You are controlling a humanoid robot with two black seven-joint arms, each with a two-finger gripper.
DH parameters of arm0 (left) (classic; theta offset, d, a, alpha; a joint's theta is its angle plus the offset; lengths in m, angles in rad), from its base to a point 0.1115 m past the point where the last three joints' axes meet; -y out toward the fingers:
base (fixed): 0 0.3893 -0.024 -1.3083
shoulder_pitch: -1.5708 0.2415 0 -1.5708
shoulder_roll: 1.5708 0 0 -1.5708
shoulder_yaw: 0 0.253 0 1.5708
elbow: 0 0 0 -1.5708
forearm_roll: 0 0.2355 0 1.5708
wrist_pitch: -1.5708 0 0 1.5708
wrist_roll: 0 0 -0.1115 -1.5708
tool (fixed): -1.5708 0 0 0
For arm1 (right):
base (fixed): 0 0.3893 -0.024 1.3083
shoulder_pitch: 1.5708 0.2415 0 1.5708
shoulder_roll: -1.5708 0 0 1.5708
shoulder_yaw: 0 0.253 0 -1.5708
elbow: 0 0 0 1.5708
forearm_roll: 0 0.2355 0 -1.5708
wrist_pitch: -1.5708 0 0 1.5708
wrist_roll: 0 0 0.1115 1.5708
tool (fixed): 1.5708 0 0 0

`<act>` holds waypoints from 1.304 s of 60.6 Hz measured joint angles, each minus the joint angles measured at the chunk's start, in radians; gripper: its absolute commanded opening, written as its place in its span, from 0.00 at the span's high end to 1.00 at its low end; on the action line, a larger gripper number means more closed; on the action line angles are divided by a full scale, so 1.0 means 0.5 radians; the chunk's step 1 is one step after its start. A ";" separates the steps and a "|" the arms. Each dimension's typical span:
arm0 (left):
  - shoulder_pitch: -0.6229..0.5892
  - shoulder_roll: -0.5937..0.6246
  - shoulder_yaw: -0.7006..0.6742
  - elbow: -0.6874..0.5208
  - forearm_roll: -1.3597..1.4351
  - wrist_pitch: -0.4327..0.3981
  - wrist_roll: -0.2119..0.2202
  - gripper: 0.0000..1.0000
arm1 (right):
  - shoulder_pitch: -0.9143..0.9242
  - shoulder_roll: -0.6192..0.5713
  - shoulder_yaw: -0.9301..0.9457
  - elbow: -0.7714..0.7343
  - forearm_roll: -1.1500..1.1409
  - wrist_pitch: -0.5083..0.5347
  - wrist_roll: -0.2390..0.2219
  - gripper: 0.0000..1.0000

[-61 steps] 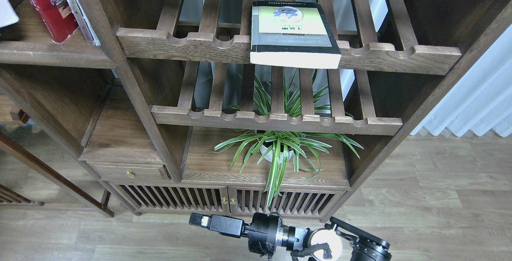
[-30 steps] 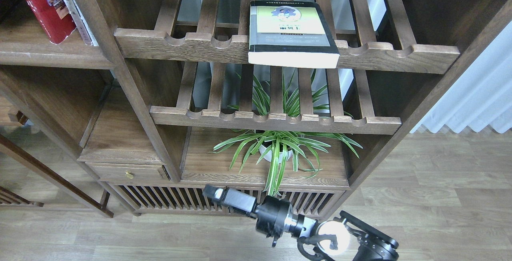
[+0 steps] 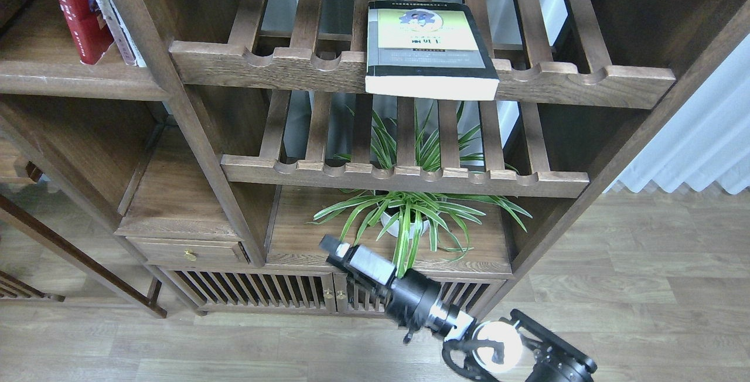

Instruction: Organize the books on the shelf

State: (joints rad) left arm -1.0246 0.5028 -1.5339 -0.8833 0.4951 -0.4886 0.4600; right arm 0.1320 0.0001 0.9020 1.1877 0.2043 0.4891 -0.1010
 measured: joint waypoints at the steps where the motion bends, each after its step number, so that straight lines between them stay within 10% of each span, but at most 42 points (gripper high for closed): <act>1: 0.010 0.002 0.000 0.000 -0.020 0.000 0.001 0.64 | 0.003 0.000 0.006 0.005 0.002 0.000 0.020 0.00; 23: 0.239 0.083 -0.093 -0.090 -0.295 0.000 -0.004 0.58 | -0.004 0.000 0.070 0.145 0.018 0.000 0.377 0.00; 43: 0.475 0.101 -0.306 -0.278 -0.528 0.000 -0.006 0.57 | -0.058 0.000 0.071 0.170 0.018 -0.001 0.392 0.00; 79: 1.665 0.118 -0.802 -0.995 -1.007 0.000 -0.012 0.50 | -0.099 0.000 0.165 0.269 0.009 -0.001 0.382 0.00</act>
State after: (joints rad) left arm -0.1919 0.5616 -1.9347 -1.3806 -0.0083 -0.4886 0.4538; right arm 0.0824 0.0000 0.9845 1.3221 0.2086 0.4886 0.0899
